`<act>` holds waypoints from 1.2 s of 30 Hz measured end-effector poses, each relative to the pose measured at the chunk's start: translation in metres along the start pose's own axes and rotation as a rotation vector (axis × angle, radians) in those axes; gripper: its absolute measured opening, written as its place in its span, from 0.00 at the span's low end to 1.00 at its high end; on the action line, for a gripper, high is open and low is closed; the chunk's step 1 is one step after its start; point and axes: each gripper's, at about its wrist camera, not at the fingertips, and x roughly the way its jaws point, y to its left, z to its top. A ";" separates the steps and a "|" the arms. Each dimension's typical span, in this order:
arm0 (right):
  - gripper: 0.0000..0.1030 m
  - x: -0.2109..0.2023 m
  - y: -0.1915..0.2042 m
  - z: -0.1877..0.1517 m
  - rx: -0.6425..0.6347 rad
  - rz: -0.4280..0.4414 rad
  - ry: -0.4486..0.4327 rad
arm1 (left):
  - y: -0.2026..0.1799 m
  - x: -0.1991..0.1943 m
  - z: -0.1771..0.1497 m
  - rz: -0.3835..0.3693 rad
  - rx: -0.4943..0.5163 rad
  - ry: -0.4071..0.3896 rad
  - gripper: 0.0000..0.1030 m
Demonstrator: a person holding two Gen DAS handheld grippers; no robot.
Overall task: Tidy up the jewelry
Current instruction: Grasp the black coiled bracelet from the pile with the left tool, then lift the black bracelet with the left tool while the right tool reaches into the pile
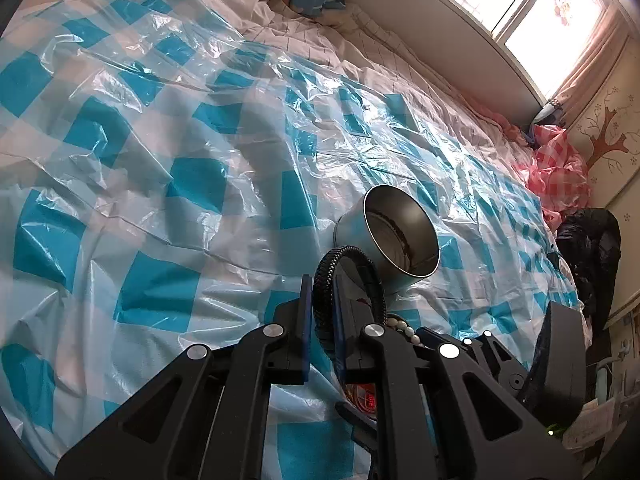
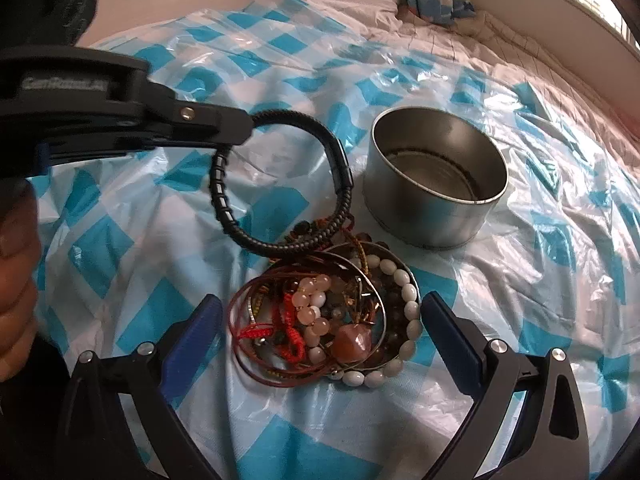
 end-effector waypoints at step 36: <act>0.73 -0.003 -0.004 -0.002 0.004 -0.025 -0.024 | -0.003 0.025 -0.007 0.037 0.002 0.079 0.08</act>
